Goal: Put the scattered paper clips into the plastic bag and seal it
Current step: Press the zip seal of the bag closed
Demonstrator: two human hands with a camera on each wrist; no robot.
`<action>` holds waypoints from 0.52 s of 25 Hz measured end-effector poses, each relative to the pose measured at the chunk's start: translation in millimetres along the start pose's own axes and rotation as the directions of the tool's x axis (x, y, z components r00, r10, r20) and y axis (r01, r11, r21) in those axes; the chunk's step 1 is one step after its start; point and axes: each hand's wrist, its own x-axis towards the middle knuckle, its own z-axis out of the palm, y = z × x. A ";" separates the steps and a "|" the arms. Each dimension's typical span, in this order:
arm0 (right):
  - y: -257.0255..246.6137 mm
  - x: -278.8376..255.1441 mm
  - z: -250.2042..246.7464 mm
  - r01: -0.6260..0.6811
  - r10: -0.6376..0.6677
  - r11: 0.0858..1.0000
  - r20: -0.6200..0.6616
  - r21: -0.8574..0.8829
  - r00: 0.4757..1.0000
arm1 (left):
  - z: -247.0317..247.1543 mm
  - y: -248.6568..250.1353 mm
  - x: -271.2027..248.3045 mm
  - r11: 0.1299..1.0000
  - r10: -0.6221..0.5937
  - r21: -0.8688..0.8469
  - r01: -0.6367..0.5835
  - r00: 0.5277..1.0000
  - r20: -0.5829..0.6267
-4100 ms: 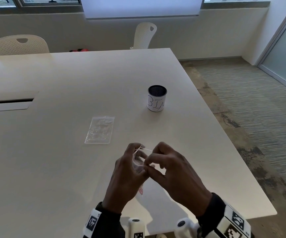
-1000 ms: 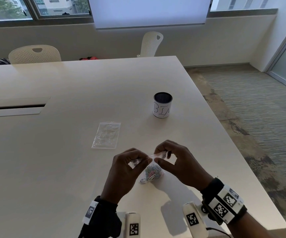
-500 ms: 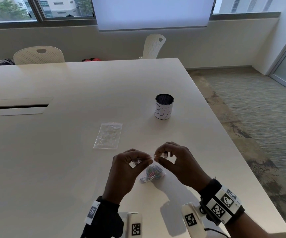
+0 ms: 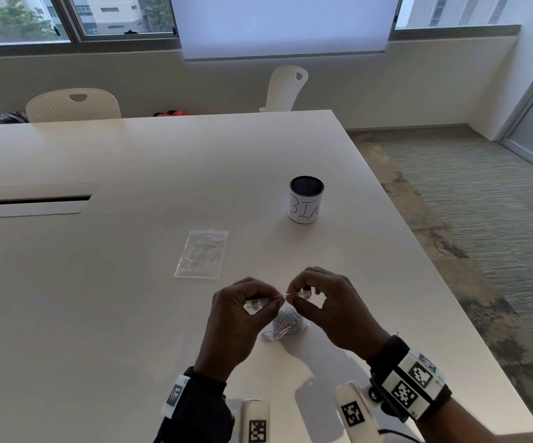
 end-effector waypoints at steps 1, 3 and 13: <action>-0.7 -0.4 1.2 0.004 -0.004 1.000 0.002 -0.003 1.000 | 0.8 0.4 -0.2 1.000 -0.002 -0.005 0.002 1.000 -0.001; -1.3 -0.8 1.6 -0.004 0.004 1.000 0.001 0.006 1.000 | 2.1 1.4 -1.3 1.000 -0.004 -0.005 0.004 1.000 -0.011; 6.4 -2.6 -5.1 -0.056 0.054 0.998 -0.086 -0.021 0.995 | -9.7 0.9 -3.7 0.999 -0.005 0.050 0.006 1.000 -0.015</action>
